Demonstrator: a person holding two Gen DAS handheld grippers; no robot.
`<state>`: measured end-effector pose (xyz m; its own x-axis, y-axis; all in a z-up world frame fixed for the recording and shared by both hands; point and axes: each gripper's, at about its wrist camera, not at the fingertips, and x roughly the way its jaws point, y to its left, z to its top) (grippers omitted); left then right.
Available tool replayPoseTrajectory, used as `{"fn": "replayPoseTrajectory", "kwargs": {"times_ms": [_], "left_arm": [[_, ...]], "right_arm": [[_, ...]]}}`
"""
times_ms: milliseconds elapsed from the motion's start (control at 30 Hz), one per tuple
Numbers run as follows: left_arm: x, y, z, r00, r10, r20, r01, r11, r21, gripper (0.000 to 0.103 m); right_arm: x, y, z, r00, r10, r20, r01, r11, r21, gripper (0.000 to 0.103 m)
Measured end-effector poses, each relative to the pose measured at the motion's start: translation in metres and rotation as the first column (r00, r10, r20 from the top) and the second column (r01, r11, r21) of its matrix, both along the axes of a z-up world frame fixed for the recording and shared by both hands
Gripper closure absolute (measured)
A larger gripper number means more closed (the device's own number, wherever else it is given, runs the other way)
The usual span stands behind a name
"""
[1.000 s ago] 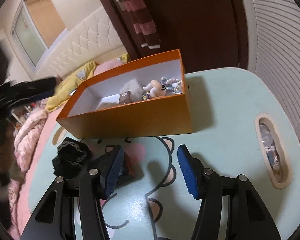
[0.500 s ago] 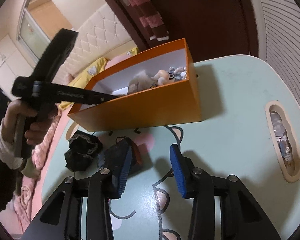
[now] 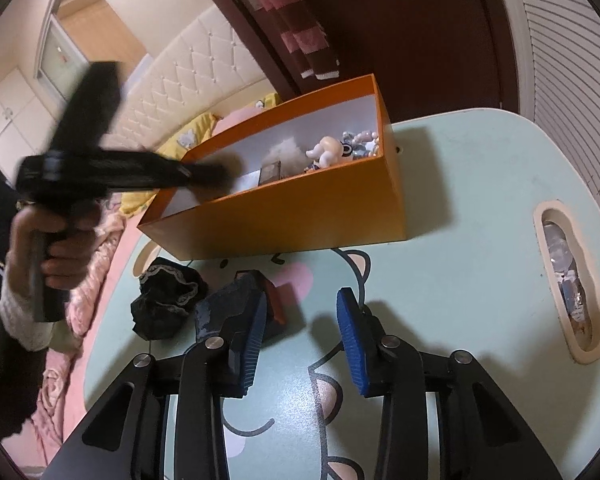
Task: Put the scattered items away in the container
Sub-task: 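Grasp the brown fur pompom in the box and place it on the table with the left gripper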
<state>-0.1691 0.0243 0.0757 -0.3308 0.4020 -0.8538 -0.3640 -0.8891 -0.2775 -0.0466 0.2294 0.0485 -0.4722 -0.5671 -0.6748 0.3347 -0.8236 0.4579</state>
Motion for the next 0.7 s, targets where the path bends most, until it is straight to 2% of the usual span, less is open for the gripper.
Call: {"fn": "replayPoseTrajectory", "kwargs": {"times_ms": [133,233,333,433,500,600,700], "left_arm": [[0.038,-0.012,0.037,0.993,0.009,-0.119,-0.001,0.998,0.065,0.077],[0.069,-0.029,0.044,0.984,0.046,-0.174,-0.032,0.996,0.079,0.077],[0.096,-0.057,0.035,0.975,0.124,-0.183,-0.106,0.989,0.108,0.077],[0.118,-0.080,0.016,0.966,0.203,-0.157,-0.183,0.974,0.133,0.077],[0.127,-0.090,0.000,0.961,0.233,-0.149,-0.217,0.969,0.116,0.077],[0.135,-0.090,-0.024,0.956,0.252,-0.149,-0.247,0.968,0.048,0.077],[0.140,-0.090,-0.039,0.953,0.270,-0.138,-0.262,0.962,0.070,0.077]], "right_arm": [[0.001,-0.001,0.005,1.000,0.007,-0.009,-0.007,1.000,0.000,0.067],[0.000,-0.003,0.007,1.000,0.021,0.002,-0.021,1.000,-0.021,0.067],[0.000,-0.009,0.012,0.999,0.031,-0.004,-0.031,0.999,-0.010,0.067],[-0.001,-0.017,0.018,0.998,0.057,-0.011,-0.057,0.998,-0.002,0.067],[-0.004,-0.023,0.023,0.997,0.083,-0.008,-0.083,0.996,-0.011,0.067],[-0.017,-0.037,0.036,0.991,0.131,0.005,-0.131,0.991,-0.014,0.067],[-0.041,-0.058,0.047,0.982,0.185,0.046,-0.184,0.982,-0.041,0.067]]}}
